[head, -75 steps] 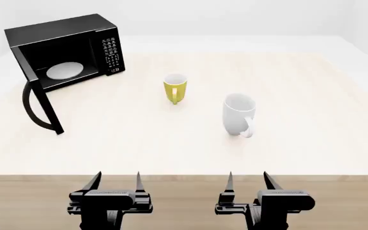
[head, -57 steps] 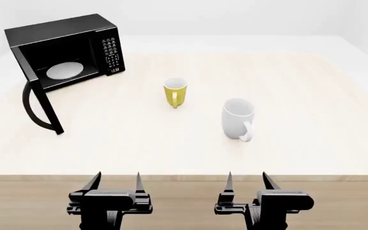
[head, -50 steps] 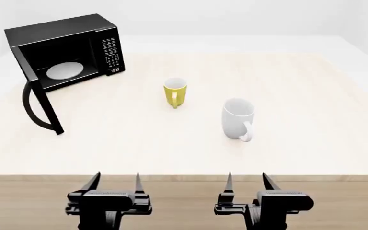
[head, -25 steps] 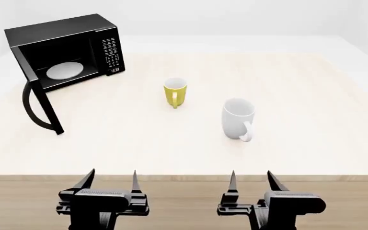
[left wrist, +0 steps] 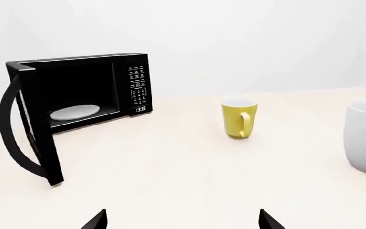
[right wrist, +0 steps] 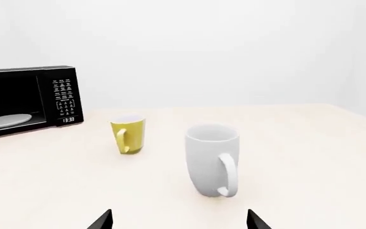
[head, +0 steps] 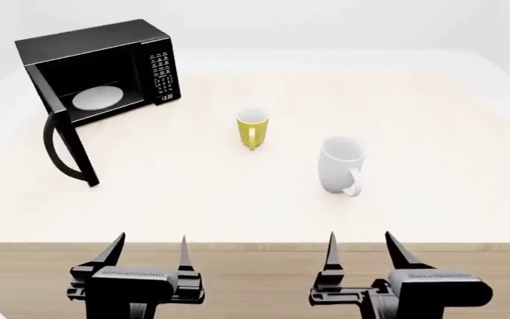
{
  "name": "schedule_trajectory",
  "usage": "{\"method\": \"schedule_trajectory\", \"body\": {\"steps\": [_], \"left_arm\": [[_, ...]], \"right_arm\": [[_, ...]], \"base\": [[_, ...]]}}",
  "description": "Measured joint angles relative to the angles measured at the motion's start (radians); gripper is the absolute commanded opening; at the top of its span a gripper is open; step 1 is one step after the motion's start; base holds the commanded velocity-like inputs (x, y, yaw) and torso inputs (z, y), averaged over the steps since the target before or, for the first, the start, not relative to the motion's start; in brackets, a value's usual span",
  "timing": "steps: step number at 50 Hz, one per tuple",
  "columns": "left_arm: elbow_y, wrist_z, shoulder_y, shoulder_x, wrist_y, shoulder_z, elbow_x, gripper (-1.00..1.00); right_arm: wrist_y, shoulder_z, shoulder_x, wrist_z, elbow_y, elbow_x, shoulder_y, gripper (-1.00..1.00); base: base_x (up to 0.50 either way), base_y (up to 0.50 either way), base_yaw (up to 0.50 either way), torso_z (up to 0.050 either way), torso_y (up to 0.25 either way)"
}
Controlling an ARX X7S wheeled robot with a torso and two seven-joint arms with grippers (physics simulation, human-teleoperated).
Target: Close the microwave.
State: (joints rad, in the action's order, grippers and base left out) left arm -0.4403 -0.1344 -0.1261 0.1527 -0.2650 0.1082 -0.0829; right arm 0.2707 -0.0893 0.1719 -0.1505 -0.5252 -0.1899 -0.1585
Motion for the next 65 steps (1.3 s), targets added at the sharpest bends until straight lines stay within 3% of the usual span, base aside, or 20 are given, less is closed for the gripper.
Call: {"method": "schedule_trajectory", "body": {"steps": [32,58,65], "left_arm": [[-0.043,-0.027,-0.013,0.028,-0.011,0.022,-0.014,1.0],[0.038,-0.046,-0.016,0.045,0.079,0.045,-0.023,1.0],[0.04,-0.057,-0.015,0.053,0.081,0.051,-0.026,1.0]], "right_arm": [[0.018,-0.011,0.029,-0.012,-0.041,-0.041,-0.017,1.0],[0.003,-0.024,0.042,-0.017,-0.027,-0.062,-0.011,1.0],[0.006,-0.024,0.044,-0.037,-0.028,-0.058,-0.007,1.0]], "base": [[0.0,0.5,0.0,0.0,0.0],[0.0,0.5,0.0,0.0,0.0],[0.0,0.05,0.0,0.0,0.0]]}}
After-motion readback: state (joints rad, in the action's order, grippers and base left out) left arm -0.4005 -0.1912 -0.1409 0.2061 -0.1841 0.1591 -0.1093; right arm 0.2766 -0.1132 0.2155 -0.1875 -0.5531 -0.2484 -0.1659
